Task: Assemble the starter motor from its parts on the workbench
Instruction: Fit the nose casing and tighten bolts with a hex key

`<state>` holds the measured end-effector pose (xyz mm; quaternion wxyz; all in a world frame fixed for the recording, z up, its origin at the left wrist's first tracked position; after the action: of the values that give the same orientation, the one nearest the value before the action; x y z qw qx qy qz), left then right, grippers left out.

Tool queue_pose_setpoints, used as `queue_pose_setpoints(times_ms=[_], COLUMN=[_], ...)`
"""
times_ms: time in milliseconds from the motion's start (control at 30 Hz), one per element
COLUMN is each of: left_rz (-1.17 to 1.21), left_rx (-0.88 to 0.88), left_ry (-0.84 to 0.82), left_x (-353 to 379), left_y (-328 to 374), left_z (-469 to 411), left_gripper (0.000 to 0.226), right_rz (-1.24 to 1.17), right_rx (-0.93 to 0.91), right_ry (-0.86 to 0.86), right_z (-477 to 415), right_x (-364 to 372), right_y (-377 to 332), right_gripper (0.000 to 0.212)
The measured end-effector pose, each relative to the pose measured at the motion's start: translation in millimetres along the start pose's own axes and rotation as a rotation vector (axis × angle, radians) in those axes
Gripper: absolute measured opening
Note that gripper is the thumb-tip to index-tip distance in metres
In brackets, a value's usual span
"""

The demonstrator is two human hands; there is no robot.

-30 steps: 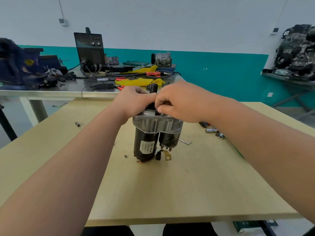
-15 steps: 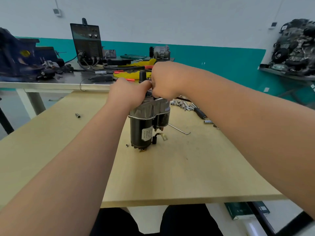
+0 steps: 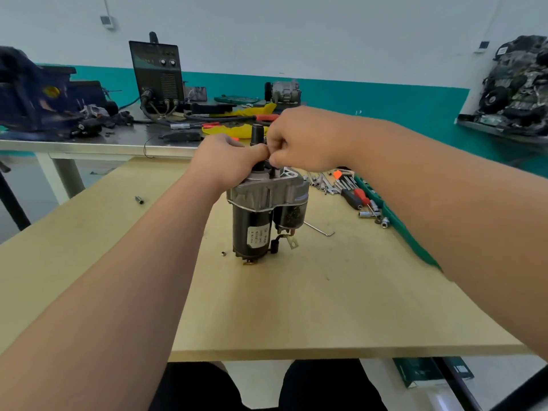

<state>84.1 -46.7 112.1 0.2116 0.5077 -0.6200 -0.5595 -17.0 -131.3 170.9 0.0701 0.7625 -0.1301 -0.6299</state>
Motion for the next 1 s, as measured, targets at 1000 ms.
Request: queue_pose_setpoints(times_ms=[1000], left_rz=[0.044], left_rx=[0.01], left_ry=[-0.305], left_x=[8], left_y=[-6], left_z=[-24], left_gripper=[0.037], right_rz=[-0.083], right_rx=[-0.12], right_ry=[0.09], right_z=[21], right_x=[13], right_y=[1], right_gripper=[0.014])
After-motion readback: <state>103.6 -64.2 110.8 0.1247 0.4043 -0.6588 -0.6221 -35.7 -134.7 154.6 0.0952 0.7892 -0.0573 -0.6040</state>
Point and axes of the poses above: each hand's wrist, its own z-axis away from the middle knuckle, its own x-axis out of the palm, y = z × x, the point moved 4 cm from there along -z, towards the middle knuckle, and after that the axes turned 9 degrees about z, right-handed, at the moved point
